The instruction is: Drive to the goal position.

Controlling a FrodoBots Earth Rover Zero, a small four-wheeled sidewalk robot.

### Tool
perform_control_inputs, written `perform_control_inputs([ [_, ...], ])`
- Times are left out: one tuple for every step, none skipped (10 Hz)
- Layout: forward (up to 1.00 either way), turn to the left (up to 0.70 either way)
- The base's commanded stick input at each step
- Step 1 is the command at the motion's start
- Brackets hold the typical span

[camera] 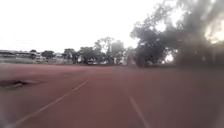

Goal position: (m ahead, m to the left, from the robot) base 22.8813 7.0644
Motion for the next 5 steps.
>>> perform_control_inputs([
  [0.7,0.0],
  [0.7,0.02],
  [0.7,0.01],
  [0.7,0.0],
  [0.7,0.0],
])
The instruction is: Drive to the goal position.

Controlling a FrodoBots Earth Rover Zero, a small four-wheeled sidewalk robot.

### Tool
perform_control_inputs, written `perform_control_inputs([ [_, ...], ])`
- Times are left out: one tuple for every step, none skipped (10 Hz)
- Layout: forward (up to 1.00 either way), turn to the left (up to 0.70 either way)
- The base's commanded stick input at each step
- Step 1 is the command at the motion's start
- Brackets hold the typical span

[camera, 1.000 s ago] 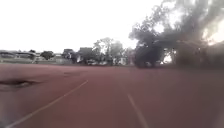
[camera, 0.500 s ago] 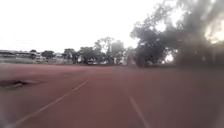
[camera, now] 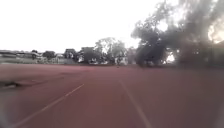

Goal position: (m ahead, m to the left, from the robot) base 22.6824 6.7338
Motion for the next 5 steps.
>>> perform_control_inputs([
  [0.7,0.0],
  [0.7,0.0],
  [0.7,0.0],
  [0.7,0.0],
  [0.7,0.0],
])
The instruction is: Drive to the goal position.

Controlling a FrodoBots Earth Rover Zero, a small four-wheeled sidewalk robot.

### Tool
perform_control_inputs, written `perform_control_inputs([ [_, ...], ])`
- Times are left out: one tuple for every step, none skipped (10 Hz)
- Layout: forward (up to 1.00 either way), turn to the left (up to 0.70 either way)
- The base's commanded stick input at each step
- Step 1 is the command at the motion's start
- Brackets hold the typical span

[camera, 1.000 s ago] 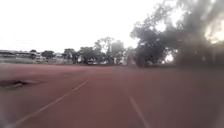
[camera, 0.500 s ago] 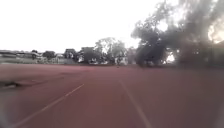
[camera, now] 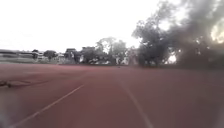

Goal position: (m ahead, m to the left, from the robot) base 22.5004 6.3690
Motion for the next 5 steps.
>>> perform_control_inputs([
  [0.7,0.0],
  [0.7,0.0],
  [0.7,0.0],
  [0.7,0.0],
  [0.7,0.0],
])
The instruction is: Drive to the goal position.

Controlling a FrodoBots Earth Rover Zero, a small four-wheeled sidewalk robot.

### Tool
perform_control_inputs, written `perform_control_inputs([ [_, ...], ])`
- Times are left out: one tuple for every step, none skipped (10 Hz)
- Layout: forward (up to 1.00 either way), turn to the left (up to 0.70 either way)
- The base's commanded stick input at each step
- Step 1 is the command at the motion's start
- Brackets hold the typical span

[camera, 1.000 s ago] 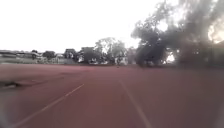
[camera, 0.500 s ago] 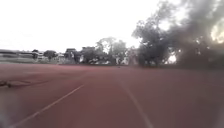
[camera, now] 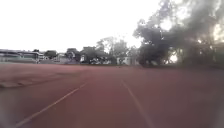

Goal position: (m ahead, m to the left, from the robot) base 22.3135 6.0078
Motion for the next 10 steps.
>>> perform_control_inputs([
  [0.7,0.01],
  [0.7,0.0],
  [0.7,0.0],
  [0.7,0.0],
  [0.69,0.0],
  [0.69,0.0],
  [0.69,0.01],
  [0.69,0.0],
  [0.69,0.0],
  [0.69,0.01],
])
